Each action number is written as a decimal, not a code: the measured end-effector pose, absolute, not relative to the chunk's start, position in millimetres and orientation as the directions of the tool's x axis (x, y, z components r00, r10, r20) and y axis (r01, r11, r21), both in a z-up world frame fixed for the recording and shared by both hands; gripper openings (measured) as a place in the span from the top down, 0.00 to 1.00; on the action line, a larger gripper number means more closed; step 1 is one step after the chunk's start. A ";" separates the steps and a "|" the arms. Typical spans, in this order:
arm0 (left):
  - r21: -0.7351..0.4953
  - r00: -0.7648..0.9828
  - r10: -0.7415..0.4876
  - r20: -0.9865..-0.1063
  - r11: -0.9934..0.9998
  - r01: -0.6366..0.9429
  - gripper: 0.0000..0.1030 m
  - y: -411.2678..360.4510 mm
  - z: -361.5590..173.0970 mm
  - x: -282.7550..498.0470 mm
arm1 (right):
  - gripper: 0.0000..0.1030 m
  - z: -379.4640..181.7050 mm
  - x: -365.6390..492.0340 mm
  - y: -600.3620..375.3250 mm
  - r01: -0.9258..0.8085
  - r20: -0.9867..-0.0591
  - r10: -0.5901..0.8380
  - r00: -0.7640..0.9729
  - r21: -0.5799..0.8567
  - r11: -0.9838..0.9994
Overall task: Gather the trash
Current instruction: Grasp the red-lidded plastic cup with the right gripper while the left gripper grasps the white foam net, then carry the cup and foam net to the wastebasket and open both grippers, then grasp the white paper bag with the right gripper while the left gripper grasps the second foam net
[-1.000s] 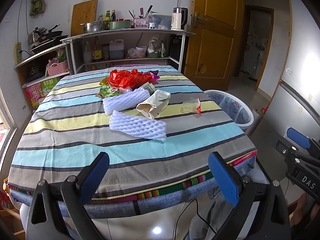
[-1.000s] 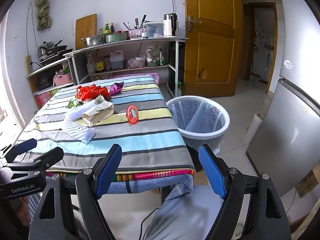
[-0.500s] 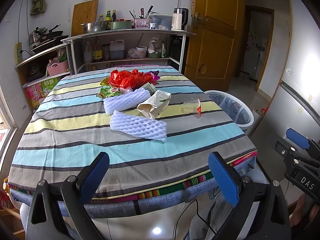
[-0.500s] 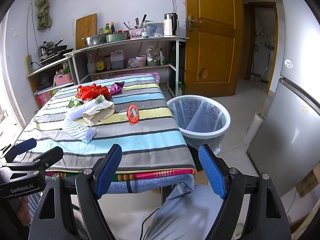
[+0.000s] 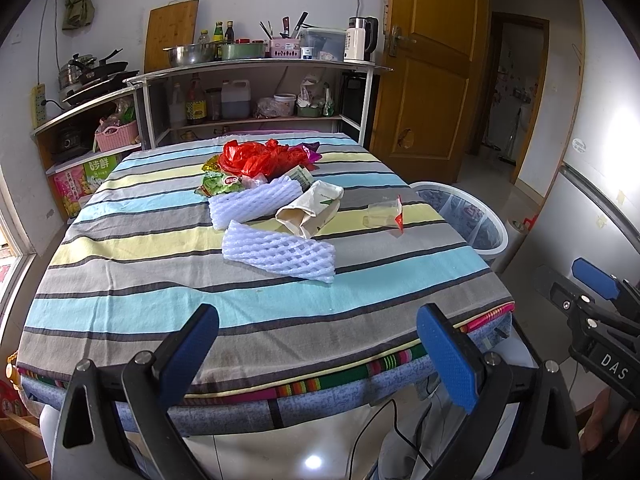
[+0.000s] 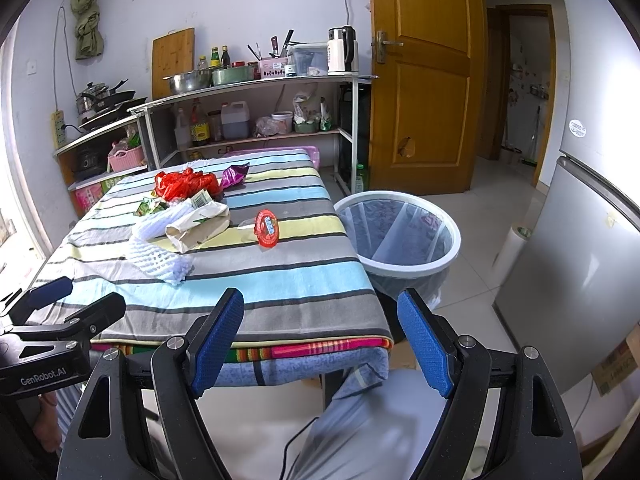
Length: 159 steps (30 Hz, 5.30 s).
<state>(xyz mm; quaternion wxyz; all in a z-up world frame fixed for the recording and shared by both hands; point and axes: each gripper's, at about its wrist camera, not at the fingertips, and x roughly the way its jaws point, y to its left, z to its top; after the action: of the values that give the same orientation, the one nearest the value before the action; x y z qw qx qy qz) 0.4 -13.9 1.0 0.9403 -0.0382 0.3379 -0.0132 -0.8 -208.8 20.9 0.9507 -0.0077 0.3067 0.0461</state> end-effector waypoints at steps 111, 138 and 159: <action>-0.356 0.542 -0.520 -0.661 0.852 0.383 0.85 -113.2 0.7 241.8 | 0.95 -27.5 204.9 -294.7 0.009 -0.702 0.076 0.708 0.117 0.993; -0.394 0.523 -0.539 -0.660 0.841 0.371 0.59 -124.3 -2.8 246.2 | 0.69 -38.2 201.3 -317.7 0.053 -0.715 0.096 0.692 0.183 0.982; -0.278 0.728 -0.334 -0.599 0.939 0.202 0.59 25.4 13.2 156.1 | 0.63 4.3 146.2 -184.5 -0.242 -0.641 0.361 0.677 0.268 0.932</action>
<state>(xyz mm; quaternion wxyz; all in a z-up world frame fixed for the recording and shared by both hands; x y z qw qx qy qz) 156.1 25.4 13.2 0.9243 -0.0972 0.3393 -0.1449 146.2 -184.5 4.3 0.9122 0.0808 0.3661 0.1652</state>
